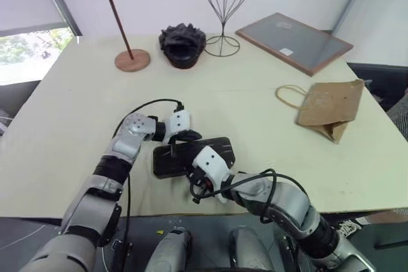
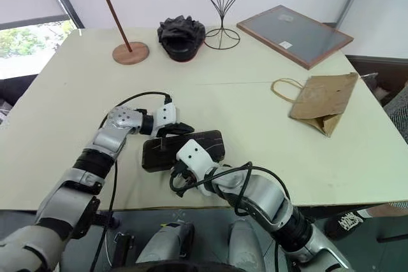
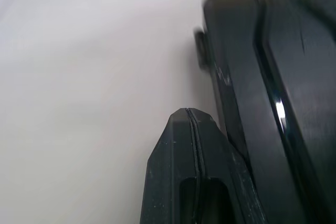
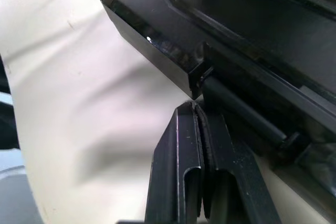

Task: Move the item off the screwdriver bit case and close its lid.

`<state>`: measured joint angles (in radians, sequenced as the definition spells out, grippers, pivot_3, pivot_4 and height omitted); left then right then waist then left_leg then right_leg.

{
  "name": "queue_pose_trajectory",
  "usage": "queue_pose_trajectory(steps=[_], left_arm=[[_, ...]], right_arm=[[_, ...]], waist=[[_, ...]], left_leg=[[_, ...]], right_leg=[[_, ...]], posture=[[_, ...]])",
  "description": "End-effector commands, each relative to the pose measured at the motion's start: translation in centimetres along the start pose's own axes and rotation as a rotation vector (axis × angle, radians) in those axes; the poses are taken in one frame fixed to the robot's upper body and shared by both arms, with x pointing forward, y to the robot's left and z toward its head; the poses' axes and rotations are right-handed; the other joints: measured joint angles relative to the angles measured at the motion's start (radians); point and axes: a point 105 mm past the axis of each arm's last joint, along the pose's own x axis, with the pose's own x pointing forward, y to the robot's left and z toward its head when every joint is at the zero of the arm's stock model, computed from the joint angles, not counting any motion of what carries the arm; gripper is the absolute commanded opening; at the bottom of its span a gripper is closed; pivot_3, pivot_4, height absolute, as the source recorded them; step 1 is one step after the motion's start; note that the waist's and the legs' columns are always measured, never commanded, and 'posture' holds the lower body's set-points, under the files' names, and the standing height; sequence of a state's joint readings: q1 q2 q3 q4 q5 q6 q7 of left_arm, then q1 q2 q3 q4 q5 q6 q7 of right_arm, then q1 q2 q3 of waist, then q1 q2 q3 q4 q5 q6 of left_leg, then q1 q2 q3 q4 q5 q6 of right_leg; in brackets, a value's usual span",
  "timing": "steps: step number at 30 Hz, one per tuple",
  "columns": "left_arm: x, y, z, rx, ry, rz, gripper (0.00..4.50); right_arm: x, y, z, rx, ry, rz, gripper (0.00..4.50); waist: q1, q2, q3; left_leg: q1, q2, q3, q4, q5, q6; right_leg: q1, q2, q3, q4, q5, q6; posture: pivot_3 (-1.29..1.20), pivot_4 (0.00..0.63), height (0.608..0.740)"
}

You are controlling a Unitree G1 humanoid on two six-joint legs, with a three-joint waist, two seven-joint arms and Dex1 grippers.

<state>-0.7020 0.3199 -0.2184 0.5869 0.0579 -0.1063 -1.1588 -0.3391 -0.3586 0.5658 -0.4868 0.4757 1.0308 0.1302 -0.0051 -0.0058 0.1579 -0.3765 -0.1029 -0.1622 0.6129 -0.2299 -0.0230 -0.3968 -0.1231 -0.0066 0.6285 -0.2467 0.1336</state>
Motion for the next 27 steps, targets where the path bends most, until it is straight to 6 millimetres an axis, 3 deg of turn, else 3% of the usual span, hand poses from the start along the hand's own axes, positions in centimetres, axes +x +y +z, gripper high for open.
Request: queue_pose_trajectory(steps=[1, 6, 11, 16, 19, 23, 27], left_arm=[[1.0, 0.1, -0.4, -0.05, -0.023, 0.036, 0.0], [-2.1, 5.5, 3.7, -0.015, -0.148, 0.271, 0.0], [-5.3, 6.7, 6.2, -0.033, -0.224, 0.359, 0.0], [-7.9, 5.6, 7.2, -0.076, -0.24, 0.387, 0.0], [-10.2, 4.0, 7.3, -0.125, -0.222, 0.397, 0.0], [-13.1, 0.6, 6.2, -0.257, -0.186, 0.427, 0.0], [-14.5, -2.9, 5.2, -0.372, -0.146, 0.442, 0.0]], right_arm=[[-2.9, -4.4, 5.2, 0.023, -0.179, -0.15, 0.08], [-4.3, -2.8, 3.8, 0.066, -0.077, 0.016, 0.08], [-6.5, -2.9, 3.5, 0.032, -0.031, 0.08, 0.08], [-8.5, -3.9, 4.7, -0.016, -0.049, 0.087, 0.08], [-10.3, -5.2, 6.2, -0.067, -0.081, 0.073, 0.08], [-12.6, -7.3, 7.8, -0.155, -0.106, 0.013, 0.08], [-13.2, -8.3, 8.1, -0.18, -0.11, -0.001, 0.08]], waist=[[0.003, -0.002, 0.001], [0.005, -0.004, 0.003], [-0.01, -0.005, 0.005], [-0.013, -0.004, 0.006], [-0.012, -0.004, 0.01], [-0.009, -0.004, 0.016], [-0.006, -0.005, 0.018]], left_leg=[[0.0, 0.0, 0.0, 0.0, 0.0, 0.0], [-0.015, -0.001, 0.0, 0.003, 0.001, -0.001], [-0.018, -0.002, 0.0, 0.001, 0.001, -0.001], [-0.019, -0.002, 0.001, 0.001, 0.001, -0.001], [-0.019, -0.001, 0.001, 0.001, 0.001, -0.001], [-0.02, -0.001, 0.001, 0.001, 0.001, -0.001], [-0.021, -0.001, 0.002, 0.0, 0.0, -0.001]], right_leg=[[0.0, 0.0, 0.0, 0.0, 0.0, 0.0], [-0.014, 0.0, 0.0, 0.001, 0.001, 0.0], [-0.018, 0.0, 0.0, 0.0, 0.003, -0.004], [-0.018, -0.001, 0.0, 0.0, 0.003, -0.004], [-0.018, -0.001, 0.0, 0.0, 0.003, -0.004], [-0.019, -0.001, 0.0, 0.0, 0.003, -0.004], [-0.02, -0.001, 0.001, -0.002, 0.003, -0.004]], posture=[[0.0, 0.15, 0.74], [0.0, 0.15, 0.74], [0.0, 0.15, 0.74], [0.0, 0.15, 0.74], [0.0, 0.15, 0.74], [0.0, 0.15, 0.74], [0.0, 0.15, 0.74]])
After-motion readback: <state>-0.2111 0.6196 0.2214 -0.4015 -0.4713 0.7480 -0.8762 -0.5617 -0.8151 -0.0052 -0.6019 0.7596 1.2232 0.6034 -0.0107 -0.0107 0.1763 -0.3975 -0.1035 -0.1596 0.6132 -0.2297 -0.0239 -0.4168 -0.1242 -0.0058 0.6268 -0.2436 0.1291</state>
